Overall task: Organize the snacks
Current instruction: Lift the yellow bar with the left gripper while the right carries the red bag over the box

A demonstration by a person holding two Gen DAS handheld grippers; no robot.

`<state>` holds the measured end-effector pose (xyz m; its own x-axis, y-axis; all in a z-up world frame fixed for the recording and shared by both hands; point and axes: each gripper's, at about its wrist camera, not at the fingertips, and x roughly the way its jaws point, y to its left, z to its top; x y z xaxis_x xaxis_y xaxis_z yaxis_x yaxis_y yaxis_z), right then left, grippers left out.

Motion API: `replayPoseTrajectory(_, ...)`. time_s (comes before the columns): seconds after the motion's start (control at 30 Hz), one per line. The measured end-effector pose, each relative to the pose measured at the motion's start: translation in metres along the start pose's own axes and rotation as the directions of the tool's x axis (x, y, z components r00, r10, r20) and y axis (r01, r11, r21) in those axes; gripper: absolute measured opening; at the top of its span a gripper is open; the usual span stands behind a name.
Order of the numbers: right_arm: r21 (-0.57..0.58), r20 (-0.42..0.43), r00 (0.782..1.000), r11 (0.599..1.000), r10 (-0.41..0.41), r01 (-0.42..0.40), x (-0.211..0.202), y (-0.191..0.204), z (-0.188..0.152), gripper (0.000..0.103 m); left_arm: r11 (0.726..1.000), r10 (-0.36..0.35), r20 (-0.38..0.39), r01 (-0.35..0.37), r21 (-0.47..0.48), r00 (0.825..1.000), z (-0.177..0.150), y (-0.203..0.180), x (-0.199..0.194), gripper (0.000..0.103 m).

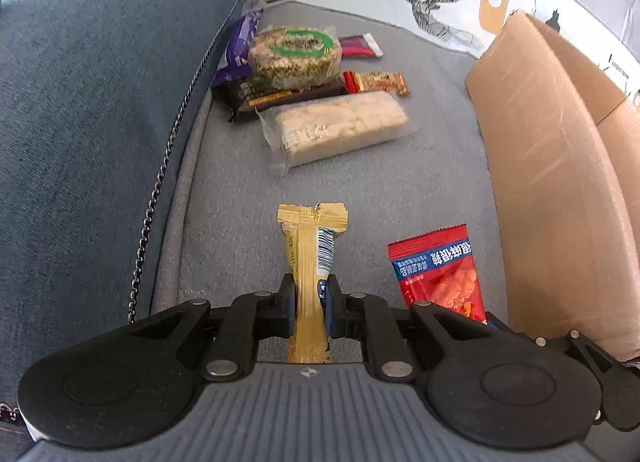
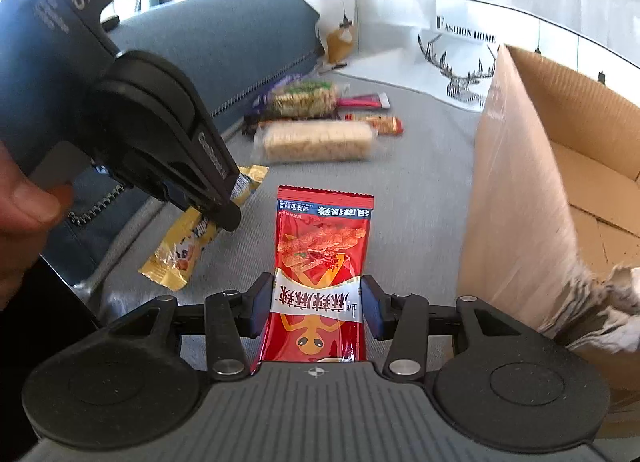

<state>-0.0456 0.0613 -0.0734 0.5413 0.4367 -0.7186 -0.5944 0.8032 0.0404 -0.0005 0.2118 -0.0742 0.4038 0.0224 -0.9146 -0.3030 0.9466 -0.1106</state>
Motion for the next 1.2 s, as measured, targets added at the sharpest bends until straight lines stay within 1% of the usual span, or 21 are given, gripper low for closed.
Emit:
replayPoseTrajectory(0.1, -0.011, 0.025, 1.0, 1.0, -0.005, 0.006, -0.006, 0.002, 0.001, 0.048, 1.0, -0.011, 0.038, 0.011, -0.007, 0.999, -0.001, 0.001, -0.007, 0.015)
replayPoseTrajectory(0.23, -0.023, 0.062, 0.998, 1.0, -0.01, 0.011, -0.017, 0.005, 0.003, 0.048, 0.999, -0.034, 0.115, 0.035, -0.007, 0.993, -0.004, 0.003, -0.02, 0.015)
replayPoseTrajectory(0.33, -0.029, 0.095, 0.995, 0.999, -0.012, 0.015, -0.027, 0.005, 0.005, 0.048, 0.999, -0.044, 0.192, 0.046, -0.007, 0.98, -0.008, 0.004, -0.033, 0.015)
replayPoseTrajectory(0.47, -0.018, 0.121, 0.993, 1.0, -0.016, 0.018, -0.044, 0.004, 0.009, 0.048, 0.998, -0.054, 0.291, 0.057, -0.002, 0.955, -0.015, 0.005, -0.051, 0.015)
replayPoseTrajectory(0.6, 0.0, 0.17, 0.985, 1.0, -0.01, 0.01, -0.07, 0.001, 0.019, 0.048, 0.997, -0.075, 0.329, 0.078, 0.003, 0.941, -0.017, 0.006, -0.06, 0.015)
replayPoseTrajectory(0.7, 0.013, 0.228, 0.973, 1.0, -0.016, 0.014, -0.093, -0.009, 0.032, 0.048, 0.995, -0.093, 0.346, 0.099, -0.001, 0.934, -0.018, 0.008, -0.063, 0.015)
replayPoseTrajectory(0.8, 0.044, 0.29, 0.956, 0.999, -0.042, 0.03, -0.118, -0.028, 0.045, 0.048, 0.993, -0.111, 0.357, 0.119, 0.0, 0.928, -0.019, 0.009, -0.066, 0.015)
replayPoseTrajectory(0.9, 0.066, 0.345, 0.934, 0.995, -0.093, 0.074, -0.137, -0.053, 0.053, 0.048, 0.991, -0.124, 0.36, 0.131, 0.006, 0.924, -0.018, 0.006, -0.066, 0.015)
replayPoseTrajectory(0.97, 0.056, 0.387, 0.912, 0.991, -0.137, 0.125, -0.147, -0.07, 0.052, 0.048, 0.991, -0.126, 0.361, 0.13, 0.013, 0.924, -0.017, 0.003, -0.064, 0.015)
replayPoseTrajectory(1.03, 0.051, 0.399, 0.898, 0.983, -0.183, 0.177, -0.151, -0.088, 0.046, 0.048, 0.992, -0.127, 0.365, 0.128, 0.022, 0.922, -0.017, 0.0, -0.064, 0.015)
replayPoseTrajectory(1.13, 0.071, 0.395, 0.884, 0.968, -0.25, 0.242, -0.148, -0.116, 0.036, 0.048, 0.992, -0.125, 0.371, 0.123, 0.029, 0.92, -0.017, -0.002, -0.063, 0.015)
replayPoseTrajectory(1.2, 0.125, 0.378, 0.883, 0.96, -0.278, 0.249, -0.142, -0.135, 0.032, 0.048, 0.992, -0.126, 0.377, 0.124, 0.03, 0.918, -0.017, -0.003, -0.064, 0.015)
